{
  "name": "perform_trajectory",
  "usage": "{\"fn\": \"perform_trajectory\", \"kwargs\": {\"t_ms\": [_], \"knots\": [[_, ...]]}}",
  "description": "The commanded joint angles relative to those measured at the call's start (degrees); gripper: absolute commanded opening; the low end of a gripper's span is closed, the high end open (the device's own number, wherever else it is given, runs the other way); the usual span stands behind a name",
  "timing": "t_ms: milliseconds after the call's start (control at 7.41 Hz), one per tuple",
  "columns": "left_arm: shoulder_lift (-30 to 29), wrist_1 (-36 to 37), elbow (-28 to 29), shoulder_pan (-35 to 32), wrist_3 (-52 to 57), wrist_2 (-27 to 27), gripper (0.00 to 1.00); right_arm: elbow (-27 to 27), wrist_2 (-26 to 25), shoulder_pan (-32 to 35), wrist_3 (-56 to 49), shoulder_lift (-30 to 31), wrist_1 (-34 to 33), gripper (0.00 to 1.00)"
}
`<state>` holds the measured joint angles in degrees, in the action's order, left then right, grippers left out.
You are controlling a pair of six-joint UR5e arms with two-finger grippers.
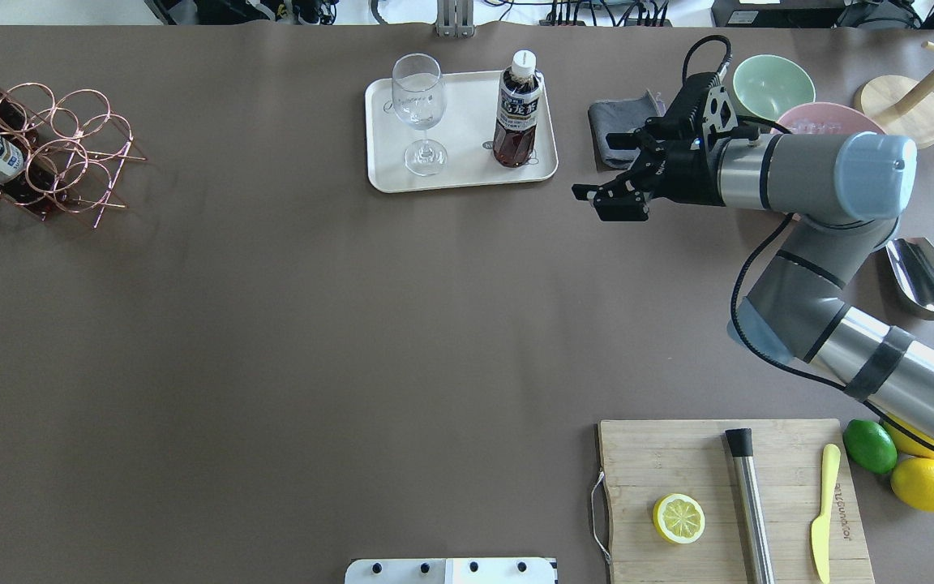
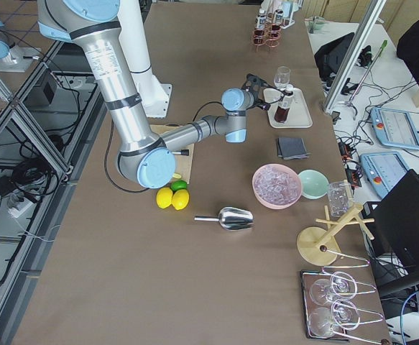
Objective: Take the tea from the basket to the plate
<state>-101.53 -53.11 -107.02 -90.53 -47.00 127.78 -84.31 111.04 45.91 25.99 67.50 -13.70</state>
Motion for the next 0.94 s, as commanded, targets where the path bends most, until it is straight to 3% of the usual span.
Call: {"fn": "perform_trajectory", "kwargs": {"t_ms": [0, 270, 405, 810], "knots": [[12.28, -13.20, -3.28, -0.09, 10.45, 0.36, 0.99, -2.00, 28.79, 12.66, 0.20, 1.93, -13.14, 1.00], [20.47, -22.18, -3.28, -1.92, 28.57, 1.67, 0.99, -5.76, 42.10, 18.14, 0.64, 8.31, -26.22, 1.00], [20.84, -22.65, -2.59, -1.93, 29.41, 5.16, 0.99, -6.04, 44.59, 19.47, 0.55, 12.52, -28.55, 1.00], [22.60, -31.22, -1.53, -0.01, 29.95, 5.37, 0.99, -6.13, 45.32, 20.89, 0.64, 24.13, -29.63, 1.00]]}}
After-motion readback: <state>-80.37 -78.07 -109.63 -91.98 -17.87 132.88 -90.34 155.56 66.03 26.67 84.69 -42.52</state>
